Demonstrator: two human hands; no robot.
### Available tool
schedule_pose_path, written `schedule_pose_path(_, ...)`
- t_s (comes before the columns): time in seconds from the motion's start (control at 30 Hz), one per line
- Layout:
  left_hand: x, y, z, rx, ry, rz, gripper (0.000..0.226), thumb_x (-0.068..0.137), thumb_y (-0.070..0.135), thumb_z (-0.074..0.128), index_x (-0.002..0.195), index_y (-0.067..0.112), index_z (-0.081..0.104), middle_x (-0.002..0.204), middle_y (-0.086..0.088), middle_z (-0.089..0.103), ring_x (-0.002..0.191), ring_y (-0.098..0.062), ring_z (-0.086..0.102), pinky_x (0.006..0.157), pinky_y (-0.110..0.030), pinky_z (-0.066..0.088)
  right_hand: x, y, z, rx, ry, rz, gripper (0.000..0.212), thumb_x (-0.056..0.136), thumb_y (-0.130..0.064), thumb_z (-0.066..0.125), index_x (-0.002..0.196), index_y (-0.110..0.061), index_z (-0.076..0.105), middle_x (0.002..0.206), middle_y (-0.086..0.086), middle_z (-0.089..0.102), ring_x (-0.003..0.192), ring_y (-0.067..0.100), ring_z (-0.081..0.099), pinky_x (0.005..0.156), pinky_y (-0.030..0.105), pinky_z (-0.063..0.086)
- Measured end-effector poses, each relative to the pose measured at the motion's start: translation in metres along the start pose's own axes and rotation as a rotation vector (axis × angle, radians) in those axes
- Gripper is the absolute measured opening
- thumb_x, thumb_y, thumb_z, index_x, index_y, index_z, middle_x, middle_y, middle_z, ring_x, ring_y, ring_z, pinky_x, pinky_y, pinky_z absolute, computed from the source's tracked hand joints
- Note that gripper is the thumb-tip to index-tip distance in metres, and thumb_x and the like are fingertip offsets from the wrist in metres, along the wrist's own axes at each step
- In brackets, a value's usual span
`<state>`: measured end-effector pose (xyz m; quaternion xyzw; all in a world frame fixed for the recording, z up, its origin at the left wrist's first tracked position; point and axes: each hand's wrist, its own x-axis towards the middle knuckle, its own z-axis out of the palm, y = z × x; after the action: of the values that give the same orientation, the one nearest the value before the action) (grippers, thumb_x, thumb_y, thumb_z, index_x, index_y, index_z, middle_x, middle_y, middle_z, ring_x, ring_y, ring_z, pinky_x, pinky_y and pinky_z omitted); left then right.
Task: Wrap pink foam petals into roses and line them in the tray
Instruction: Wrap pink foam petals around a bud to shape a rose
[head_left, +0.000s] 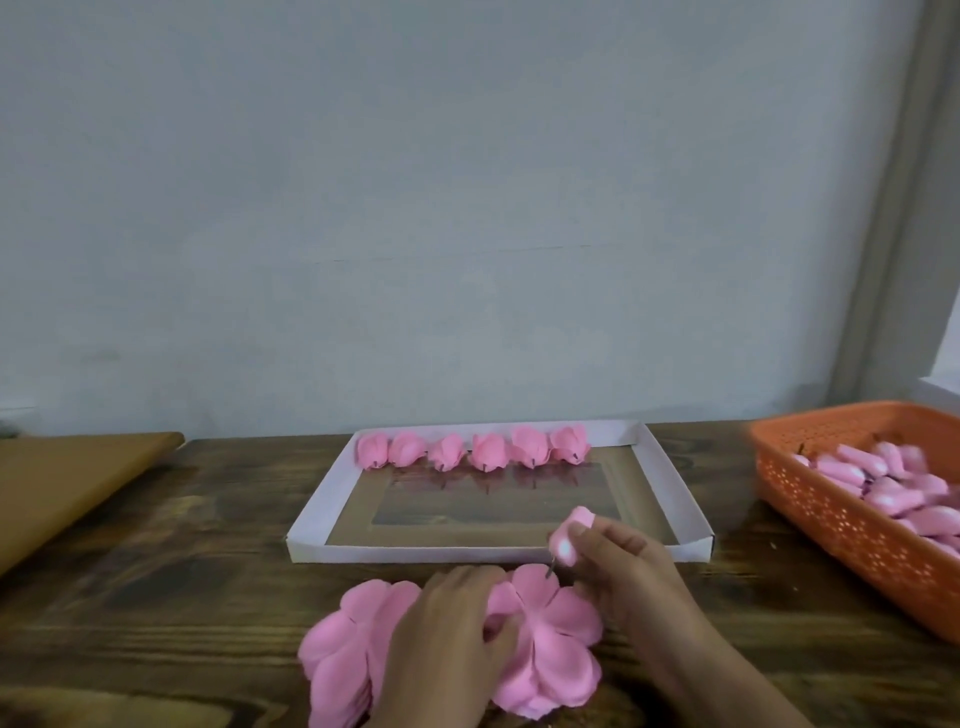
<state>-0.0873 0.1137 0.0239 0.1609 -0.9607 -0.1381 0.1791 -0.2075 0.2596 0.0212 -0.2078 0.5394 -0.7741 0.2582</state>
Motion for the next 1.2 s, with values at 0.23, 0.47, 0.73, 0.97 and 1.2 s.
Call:
schedule_pose_path(0.23,-0.005,-0.004,0.01,-0.096,0.13,0.011,0.04,0.092,0.033,0.054,0.131,0.042,0.055,0.131,0.024,0.056,0.121,0.0,0.048,0.096,-0.018,0.037,0.001,-0.005,0.0,-0.017,0.004,-0.03,0.037,0.075,-0.035,0.077,0.088,-0.001,0.071,0.077,0.008,0.067,0.062,0.012,0.062,0.051,0.02,0.049)
schedule_pose_path(0.47,-0.005,-0.006,0.01,-0.103,0.197,0.05,0.029,0.092,0.026,0.052,0.114,0.037,0.068,0.109,0.019,0.068,0.101,-0.003,0.056,0.089,-0.021,0.041,-0.002,-0.008,0.001,-0.121,0.019,-0.054,0.04,0.072,-0.046,0.072,0.088,-0.01,0.074,0.083,0.0,0.07,0.07,0.006,0.062,0.059,0.018,0.047)
schedule_pose_path(0.73,-0.004,-0.002,0.008,-0.075,0.252,0.074,0.044,0.045,0.009,0.092,0.078,0.033,0.075,0.072,0.018,0.069,0.065,-0.006,0.065,0.058,-0.013,0.04,-0.004,-0.011,0.004,-0.126,0.002,-0.064,0.042,0.069,-0.047,0.071,0.086,-0.008,0.073,0.083,0.001,0.069,0.069,0.006,0.06,0.059,0.019,0.045)
schedule_pose_path(0.97,-0.003,-0.009,0.017,-0.141,0.224,-0.026,0.023,0.082,0.014,0.071,0.093,0.032,0.079,0.093,0.015,0.07,0.086,-0.003,0.059,0.068,-0.009,0.03,-0.005,-0.014,0.003,-0.142,0.018,-0.066,0.044,0.071,-0.046,0.071,0.089,-0.006,0.071,0.09,0.001,0.071,0.08,0.006,0.062,0.069,0.028,0.043)
schedule_pose_path(1.2,-0.003,-0.007,0.013,-0.253,0.256,-0.007,0.025,0.081,0.011,0.074,0.097,0.03,0.078,0.078,0.033,0.047,0.076,0.008,0.048,0.072,-0.002,0.035,-0.005,-0.016,0.003,-0.152,0.001,-0.06,0.025,0.08,-0.04,0.069,0.083,-0.015,0.071,0.089,-0.001,0.068,0.082,0.007,0.059,0.069,0.027,0.041)
